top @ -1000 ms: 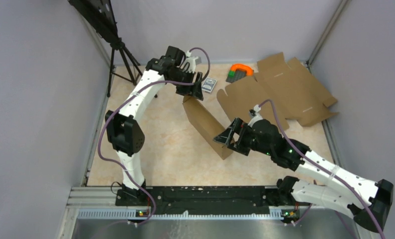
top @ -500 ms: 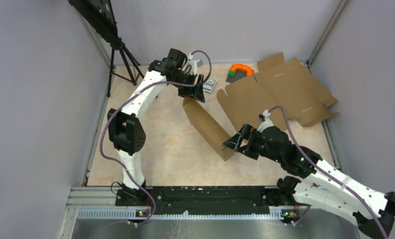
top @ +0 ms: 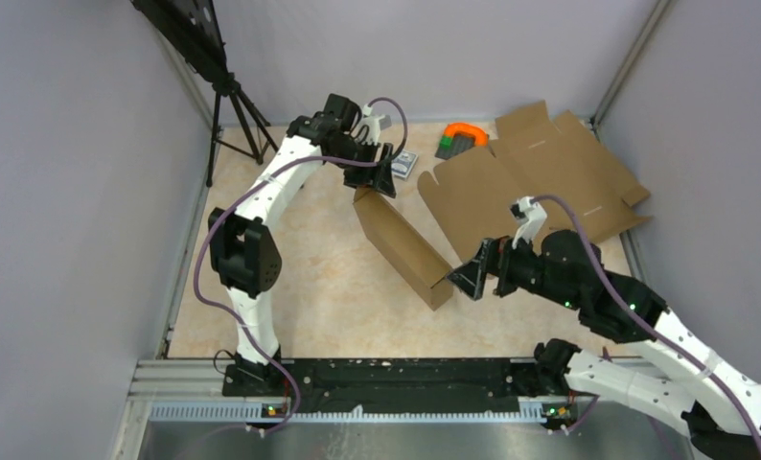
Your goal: Fold the paper box
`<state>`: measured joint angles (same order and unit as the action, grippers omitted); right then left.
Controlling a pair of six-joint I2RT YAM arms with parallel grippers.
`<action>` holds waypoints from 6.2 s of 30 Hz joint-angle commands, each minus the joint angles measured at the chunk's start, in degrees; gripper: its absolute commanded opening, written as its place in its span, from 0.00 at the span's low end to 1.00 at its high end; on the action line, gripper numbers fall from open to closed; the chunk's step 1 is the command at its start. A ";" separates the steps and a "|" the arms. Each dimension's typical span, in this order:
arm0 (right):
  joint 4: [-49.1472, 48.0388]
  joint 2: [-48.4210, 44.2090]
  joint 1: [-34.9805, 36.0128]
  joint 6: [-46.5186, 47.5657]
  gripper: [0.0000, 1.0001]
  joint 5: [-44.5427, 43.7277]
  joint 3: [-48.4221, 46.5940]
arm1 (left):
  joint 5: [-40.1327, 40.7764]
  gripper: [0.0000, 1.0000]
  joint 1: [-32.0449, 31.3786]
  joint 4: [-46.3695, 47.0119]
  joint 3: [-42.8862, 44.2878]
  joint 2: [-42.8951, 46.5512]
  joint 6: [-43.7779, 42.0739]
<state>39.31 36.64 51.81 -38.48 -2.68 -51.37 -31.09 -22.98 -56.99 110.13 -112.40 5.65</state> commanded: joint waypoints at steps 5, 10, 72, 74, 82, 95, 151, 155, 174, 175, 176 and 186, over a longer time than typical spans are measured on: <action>8.59 17.48 -0.52 20.66 0.99 -2.10 -21.97 | -1.05 0.67 -0.31 0.48 0.65 -0.62 0.49; 9.39 30.98 0.16 24.12 0.99 1.49 -30.61 | -1.20 0.67 -0.31 0.33 0.73 -1.17 1.09; 16.12 34.60 7.53 30.11 0.66 -3.13 -23.98 | 5.12 0.78 6.34 23.53 -33.61 37.80 9.09; 16.61 34.19 7.58 30.26 0.66 -3.81 -22.50 | 4.85 0.77 6.34 30.14 -40.97 44.10 10.08; 16.01 33.70 7.59 31.59 0.63 -1.15 -19.04 | 0.34 0.66 4.22 47.65 -58.05 58.04 10.51; 15.25 33.67 7.58 32.76 0.62 -0.24 -18.14 | 16.08 0.57 -7.48 32.88 -46.36 47.19 6.12; 20.17 39.81 11.98 33.64 0.56 -6.35 -22.24 | 10.01 0.00 -8.96 -2.34 -19.60 28.28 0.79; 20.44 39.24 11.98 33.51 0.56 -6.30 -21.49 | 8.35 0.00 -8.92 -1.21 -22.56 29.99 -0.42; 20.58 39.78 11.95 33.91 0.58 -4.49 -21.49 | 11.21 0.00 -9.04 0.55 -27.78 32.20 -4.07; 20.59 39.81 11.91 33.86 0.58 -4.45 -21.49 | 11.30 0.00 -8.96 0.54 -27.91 32.17 -4.11; 20.53 39.87 11.94 33.91 0.58 -4.44 -21.49 | 11.08 0.00 -9.01 0.56 -28.06 32.21 -4.03; 20.38 39.98 11.97 33.97 0.58 -4.35 -21.40 | 10.93 0.00 -9.08 0.56 -30.06 32.70 -5.17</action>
<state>59.83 76.88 63.16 -5.48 -7.25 -73.10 -20.03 -31.62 -57.30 81.49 -81.65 2.26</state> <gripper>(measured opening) 0.611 0.002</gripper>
